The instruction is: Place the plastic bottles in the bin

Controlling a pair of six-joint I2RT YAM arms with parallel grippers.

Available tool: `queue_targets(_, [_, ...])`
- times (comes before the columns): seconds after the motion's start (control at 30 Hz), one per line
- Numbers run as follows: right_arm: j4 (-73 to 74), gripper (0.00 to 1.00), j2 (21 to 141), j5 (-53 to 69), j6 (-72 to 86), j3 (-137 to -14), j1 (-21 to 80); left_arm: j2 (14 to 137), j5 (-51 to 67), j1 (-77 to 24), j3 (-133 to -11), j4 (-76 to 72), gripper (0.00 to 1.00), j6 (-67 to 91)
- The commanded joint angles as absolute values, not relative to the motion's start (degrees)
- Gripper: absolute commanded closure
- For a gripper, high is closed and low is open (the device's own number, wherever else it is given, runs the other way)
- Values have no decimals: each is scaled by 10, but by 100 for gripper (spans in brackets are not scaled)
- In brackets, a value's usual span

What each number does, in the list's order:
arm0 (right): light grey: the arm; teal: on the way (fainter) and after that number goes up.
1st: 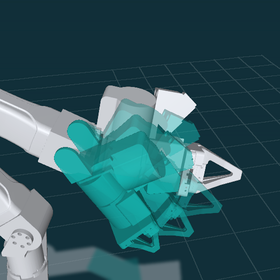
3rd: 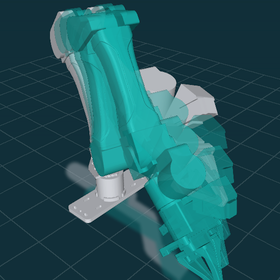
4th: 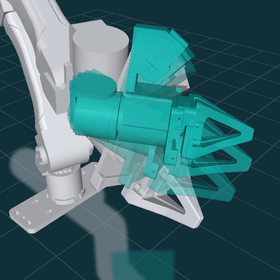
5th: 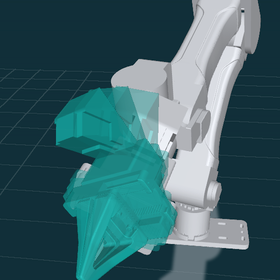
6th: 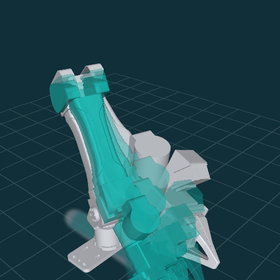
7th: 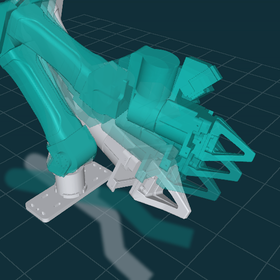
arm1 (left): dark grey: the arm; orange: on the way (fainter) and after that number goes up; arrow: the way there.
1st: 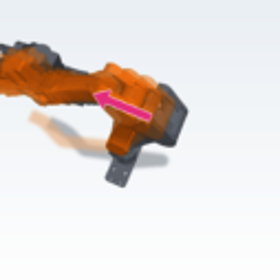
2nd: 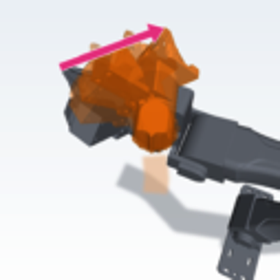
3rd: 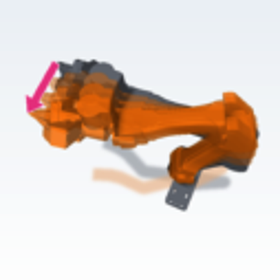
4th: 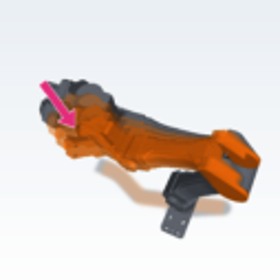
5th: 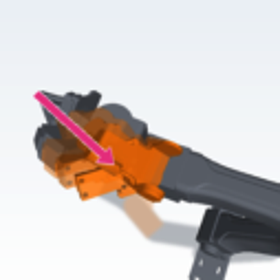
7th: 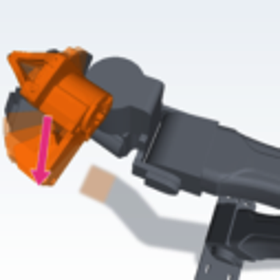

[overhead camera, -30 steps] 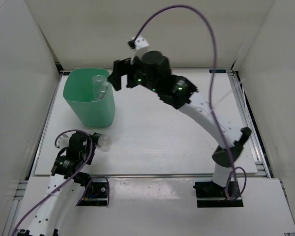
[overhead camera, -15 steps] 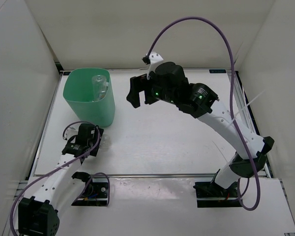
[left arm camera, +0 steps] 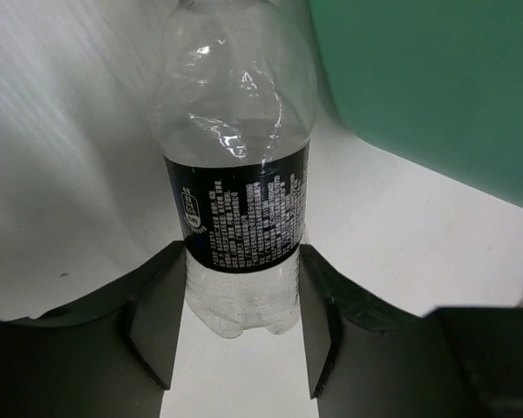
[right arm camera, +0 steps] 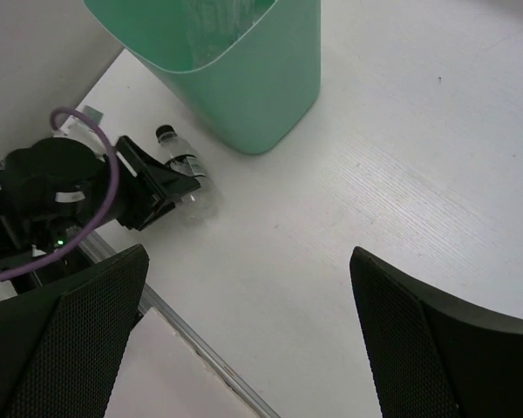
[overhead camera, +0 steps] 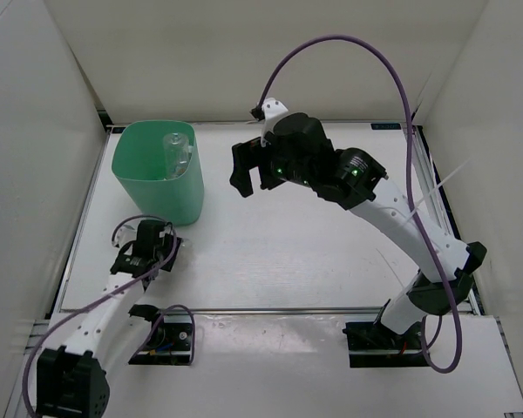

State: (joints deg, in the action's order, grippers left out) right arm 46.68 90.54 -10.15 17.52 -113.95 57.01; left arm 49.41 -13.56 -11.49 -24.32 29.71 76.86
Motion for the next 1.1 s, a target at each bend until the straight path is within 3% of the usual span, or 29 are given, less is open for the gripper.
queue_targets(0.0, [465,0,891,-101,159,-1130,561,415,-123,-98,-251,365,58,740])
queue_targets(0.13, [460,0,902,-101,164,-1120,548,347,-149,-93,-401,536,59,753])
queue_targets(0.3, [454,0,903,-77,187,-1083,518,344,-218,-93,-599,607,62,704])
queue_targets(0.47, [435,0,897,-34,199,-1053,471,453,-304,-93,-768,492,65,487])
queue_targets(0.7, [435,0,909,29,215,-1065,423,648,-360,-93,-817,377,64,311])
queue_targets(0.8, [435,0,904,42,215,-1065,410,691,-383,-93,-849,372,56,283])
queue_targets(0.83, [435,0,898,48,215,-1060,403,705,-383,-93,-859,372,47,277])
queue_targets(0.87, [435,0,898,48,215,-1050,394,705,-383,-99,-868,372,20,268])
queue_targets(0.9, [440,0,893,59,221,-1044,389,705,-383,-99,-887,372,6,268])
queue_targets(0.93, [440,0,888,68,221,-1038,381,705,-383,-105,-896,372,0,258])
queue_targets(1.07, [446,0,888,151,253,-1019,323,651,-383,-105,-918,372,0,240])
